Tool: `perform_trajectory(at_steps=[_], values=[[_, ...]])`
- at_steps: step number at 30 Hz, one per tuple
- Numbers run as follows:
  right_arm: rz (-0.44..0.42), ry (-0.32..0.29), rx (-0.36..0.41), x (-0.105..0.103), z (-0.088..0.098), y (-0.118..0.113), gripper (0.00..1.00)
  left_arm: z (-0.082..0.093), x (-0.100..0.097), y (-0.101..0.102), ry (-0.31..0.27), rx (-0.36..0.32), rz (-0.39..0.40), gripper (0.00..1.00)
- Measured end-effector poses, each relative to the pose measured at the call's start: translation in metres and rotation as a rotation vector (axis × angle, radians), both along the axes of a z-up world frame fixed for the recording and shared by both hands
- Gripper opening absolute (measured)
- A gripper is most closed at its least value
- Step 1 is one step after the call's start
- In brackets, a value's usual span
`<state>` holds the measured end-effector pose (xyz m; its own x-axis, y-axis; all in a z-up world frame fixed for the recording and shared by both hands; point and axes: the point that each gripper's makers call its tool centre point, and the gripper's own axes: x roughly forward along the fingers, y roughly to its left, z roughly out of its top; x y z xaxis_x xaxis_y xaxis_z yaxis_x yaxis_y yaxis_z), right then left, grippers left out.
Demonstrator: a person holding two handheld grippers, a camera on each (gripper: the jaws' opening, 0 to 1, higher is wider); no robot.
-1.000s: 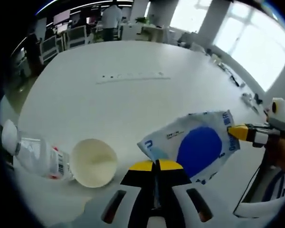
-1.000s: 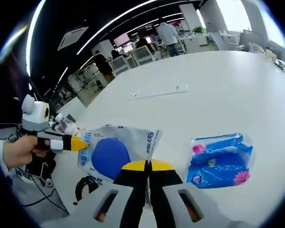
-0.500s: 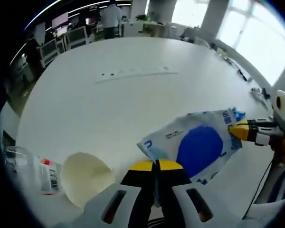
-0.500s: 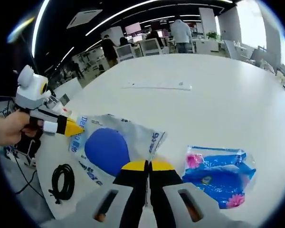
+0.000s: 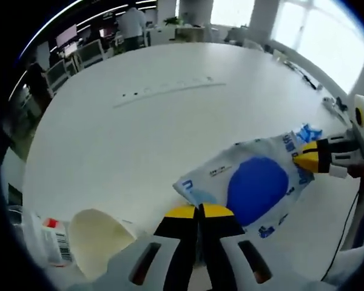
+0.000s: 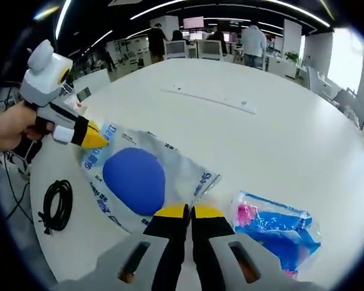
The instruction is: Arrange the tabletop items into an orderly group along one side of the table until the central work area is clear of visible clutter.
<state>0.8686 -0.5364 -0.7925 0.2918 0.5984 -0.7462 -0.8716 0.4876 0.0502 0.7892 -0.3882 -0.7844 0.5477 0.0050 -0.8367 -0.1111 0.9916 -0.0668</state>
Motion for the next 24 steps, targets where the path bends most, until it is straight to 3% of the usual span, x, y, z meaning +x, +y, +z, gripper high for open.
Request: perform_trajectory(at_steps=[7,15,19,24], values=[[0.014,-0.007,-0.019,0.001,-0.003,0.003,0.0,-0.009,-0.001,0.002,0.012,-0.01,0.026,0.0],[0.066,-0.064,-0.073,0.002,-0.008,0.003,0.0,-0.013,0.0,0.002,0.048,0.083,-0.065,0.0],[0.059,-0.05,-0.092,0.002,-0.02,0.0,0.0,-0.015,0.001,0.002,0.057,0.095,-0.062,0.0],[0.101,-0.091,-0.125,0.001,-0.018,0.001,0.0,-0.017,0.001,0.001,0.058,0.093,-0.056,0.0]])
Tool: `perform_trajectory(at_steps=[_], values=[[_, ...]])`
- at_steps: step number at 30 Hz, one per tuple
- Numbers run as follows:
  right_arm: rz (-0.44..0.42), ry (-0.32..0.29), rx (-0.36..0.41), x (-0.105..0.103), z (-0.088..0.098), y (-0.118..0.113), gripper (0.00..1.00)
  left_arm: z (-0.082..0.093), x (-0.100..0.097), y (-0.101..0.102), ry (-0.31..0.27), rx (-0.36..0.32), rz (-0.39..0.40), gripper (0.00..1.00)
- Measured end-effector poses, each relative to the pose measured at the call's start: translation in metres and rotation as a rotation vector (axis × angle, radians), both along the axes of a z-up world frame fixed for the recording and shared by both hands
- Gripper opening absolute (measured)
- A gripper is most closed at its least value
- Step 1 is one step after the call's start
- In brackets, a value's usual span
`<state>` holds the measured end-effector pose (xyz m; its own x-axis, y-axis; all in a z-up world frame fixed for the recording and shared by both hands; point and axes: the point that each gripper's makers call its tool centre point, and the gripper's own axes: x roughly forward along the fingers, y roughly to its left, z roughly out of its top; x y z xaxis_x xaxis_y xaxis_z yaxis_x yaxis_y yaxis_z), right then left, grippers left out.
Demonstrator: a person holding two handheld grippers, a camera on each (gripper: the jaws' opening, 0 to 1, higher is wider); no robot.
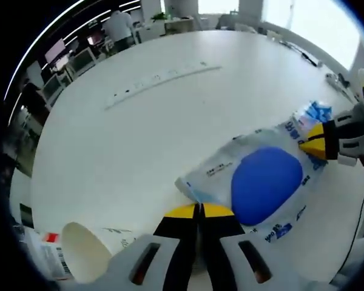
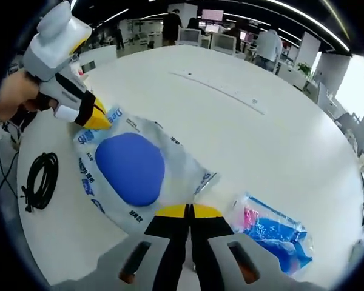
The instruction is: Arrange the tabletop items into an orderly group along one side of the table until the central work area is clear of visible clutter.
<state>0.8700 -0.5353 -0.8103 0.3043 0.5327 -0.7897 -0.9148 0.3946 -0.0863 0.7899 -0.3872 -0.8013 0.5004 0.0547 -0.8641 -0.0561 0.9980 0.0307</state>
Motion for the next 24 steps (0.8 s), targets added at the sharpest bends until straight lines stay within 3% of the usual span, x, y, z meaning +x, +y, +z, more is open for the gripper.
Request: perform_trajectory(at_steps=[8,14,24], values=[[-0.039,0.045,0.019,0.0043,-0.0078,-0.0022,0.0,-0.0027,0.0021,0.0023,-0.005,0.014,0.001,0.0],[-0.018,0.03,-0.002,0.0035,-0.0081,-0.0003,0.0,-0.0035,0.0015,0.001,-0.011,-0.031,0.049,0.0],[-0.04,0.067,0.021,0.0001,-0.0063,-0.0018,0.0,-0.0039,0.0008,0.0012,-0.009,-0.017,0.051,0.0]])
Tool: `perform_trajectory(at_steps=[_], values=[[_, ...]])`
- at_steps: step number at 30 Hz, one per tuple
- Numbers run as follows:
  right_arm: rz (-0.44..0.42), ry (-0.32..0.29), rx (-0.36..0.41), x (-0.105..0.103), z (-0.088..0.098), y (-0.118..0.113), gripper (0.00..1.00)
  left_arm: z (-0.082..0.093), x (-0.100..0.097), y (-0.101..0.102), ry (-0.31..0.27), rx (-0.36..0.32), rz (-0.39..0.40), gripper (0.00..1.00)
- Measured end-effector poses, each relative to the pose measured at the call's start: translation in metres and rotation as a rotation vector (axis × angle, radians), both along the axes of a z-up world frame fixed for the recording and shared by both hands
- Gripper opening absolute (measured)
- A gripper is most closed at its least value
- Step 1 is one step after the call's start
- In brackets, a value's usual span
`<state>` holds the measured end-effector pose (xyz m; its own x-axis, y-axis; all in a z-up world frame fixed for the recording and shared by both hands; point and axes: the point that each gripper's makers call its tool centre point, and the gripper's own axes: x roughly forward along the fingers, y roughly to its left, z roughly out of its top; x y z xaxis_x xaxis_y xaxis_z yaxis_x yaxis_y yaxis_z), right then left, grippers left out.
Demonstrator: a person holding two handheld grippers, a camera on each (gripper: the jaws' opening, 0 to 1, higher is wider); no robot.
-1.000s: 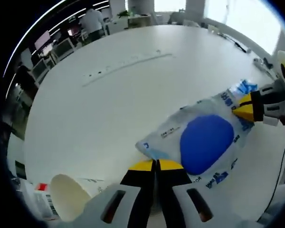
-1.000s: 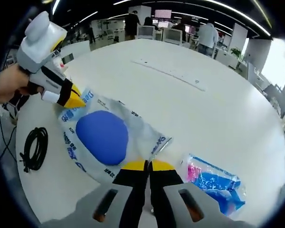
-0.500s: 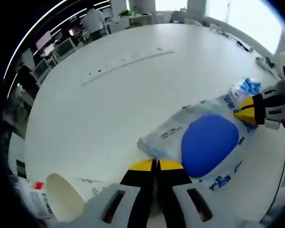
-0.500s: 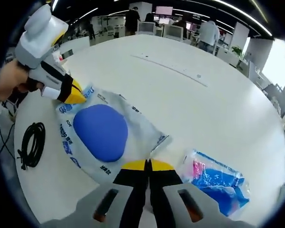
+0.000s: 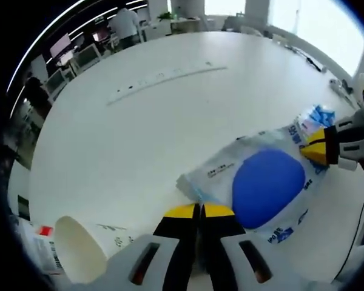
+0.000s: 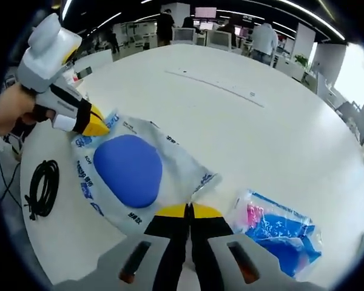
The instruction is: Arrange the tabletop items into an orderly group along one side of the table until the central work area is clear of visible clutter.
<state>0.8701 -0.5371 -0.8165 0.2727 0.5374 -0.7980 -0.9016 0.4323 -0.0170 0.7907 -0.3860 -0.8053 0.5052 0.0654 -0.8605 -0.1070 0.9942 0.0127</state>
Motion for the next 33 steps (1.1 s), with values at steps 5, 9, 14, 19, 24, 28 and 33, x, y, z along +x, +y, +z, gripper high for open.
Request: perform_trajectory(at_steps=[5,9,14,19,24,28,33], values=[[-0.006,0.016,0.01,-0.001,0.001,0.001,0.0,0.0,0.0,0.001,-0.004,-0.008,0.015,0.0],[0.005,0.021,0.002,0.0,0.004,0.005,0.05,0.003,0.004,0.003,-0.008,0.041,-0.004,0.04],[0.013,0.043,-0.007,-0.01,0.004,0.006,0.26,0.007,0.002,-0.002,-0.001,0.031,0.01,0.24],[0.066,-0.032,-0.016,-0.012,0.014,0.01,0.31,0.021,0.008,-0.001,-0.044,0.043,0.0,0.33],[0.054,-0.059,0.009,-0.003,0.029,0.017,0.34,0.039,0.011,0.002,-0.081,0.077,-0.023,0.33],[0.05,-0.087,0.032,0.001,0.05,0.019,0.34,0.055,0.01,0.001,-0.109,0.062,-0.005,0.33],[0.053,-0.102,0.042,0.0,0.066,0.02,0.35,0.074,0.007,0.0,-0.138,0.094,-0.016,0.34]])
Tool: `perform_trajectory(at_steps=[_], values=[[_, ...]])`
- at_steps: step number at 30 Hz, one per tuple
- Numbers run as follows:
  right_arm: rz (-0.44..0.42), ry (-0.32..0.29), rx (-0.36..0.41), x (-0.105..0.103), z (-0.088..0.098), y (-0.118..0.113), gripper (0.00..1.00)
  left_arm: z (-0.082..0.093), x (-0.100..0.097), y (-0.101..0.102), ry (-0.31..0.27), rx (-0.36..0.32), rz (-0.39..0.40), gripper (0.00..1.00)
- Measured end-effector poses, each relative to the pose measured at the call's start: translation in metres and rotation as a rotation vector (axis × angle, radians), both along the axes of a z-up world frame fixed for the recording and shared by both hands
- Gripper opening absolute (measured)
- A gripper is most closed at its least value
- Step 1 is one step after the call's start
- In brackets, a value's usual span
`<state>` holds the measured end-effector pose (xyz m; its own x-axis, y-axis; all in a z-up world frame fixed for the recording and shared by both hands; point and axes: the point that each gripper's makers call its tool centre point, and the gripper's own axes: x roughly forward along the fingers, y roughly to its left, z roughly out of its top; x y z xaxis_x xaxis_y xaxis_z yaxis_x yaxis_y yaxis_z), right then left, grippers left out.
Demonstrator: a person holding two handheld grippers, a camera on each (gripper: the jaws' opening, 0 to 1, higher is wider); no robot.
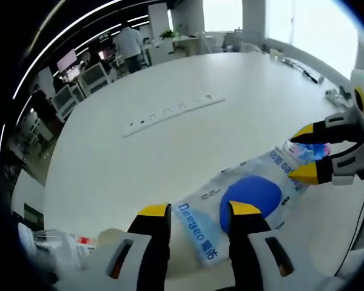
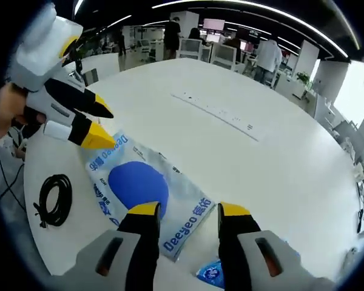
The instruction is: Arrange the tabletop items into an orderly group along one side of the table until the central work area is clear of visible clutter.
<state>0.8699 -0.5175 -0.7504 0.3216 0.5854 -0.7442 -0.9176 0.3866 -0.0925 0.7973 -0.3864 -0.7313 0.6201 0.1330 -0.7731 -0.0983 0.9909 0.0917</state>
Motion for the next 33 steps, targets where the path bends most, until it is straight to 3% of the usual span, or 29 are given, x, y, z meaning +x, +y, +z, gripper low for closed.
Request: perform_trajectory(at_steps=[8,12,16,20,25,33], values=[[-0.01,-0.002,0.006,-0.007,0.012,-0.009,0.36,0.024,-0.012,-0.008,-0.041,-0.014,-0.004,0.36],[-0.017,0.01,0.024,-0.01,0.019,-0.016,0.37,0.028,-0.025,-0.01,-0.044,-0.016,0.007,0.43],[-0.025,0.034,0.051,-0.019,0.028,-0.025,0.44,0.034,-0.041,-0.012,-0.065,-0.061,0.049,0.47],[-0.035,0.034,0.077,-0.024,0.037,-0.035,0.5,0.042,-0.054,-0.011,-0.082,-0.068,0.061,0.49],[-0.052,0.048,0.099,-0.033,0.044,-0.049,0.61,0.051,-0.075,-0.007,-0.087,-0.062,0.072,0.59],[-0.116,0.067,0.131,-0.044,0.05,-0.074,0.64,0.058,-0.102,-0.005,-0.095,-0.089,0.105,0.66]])
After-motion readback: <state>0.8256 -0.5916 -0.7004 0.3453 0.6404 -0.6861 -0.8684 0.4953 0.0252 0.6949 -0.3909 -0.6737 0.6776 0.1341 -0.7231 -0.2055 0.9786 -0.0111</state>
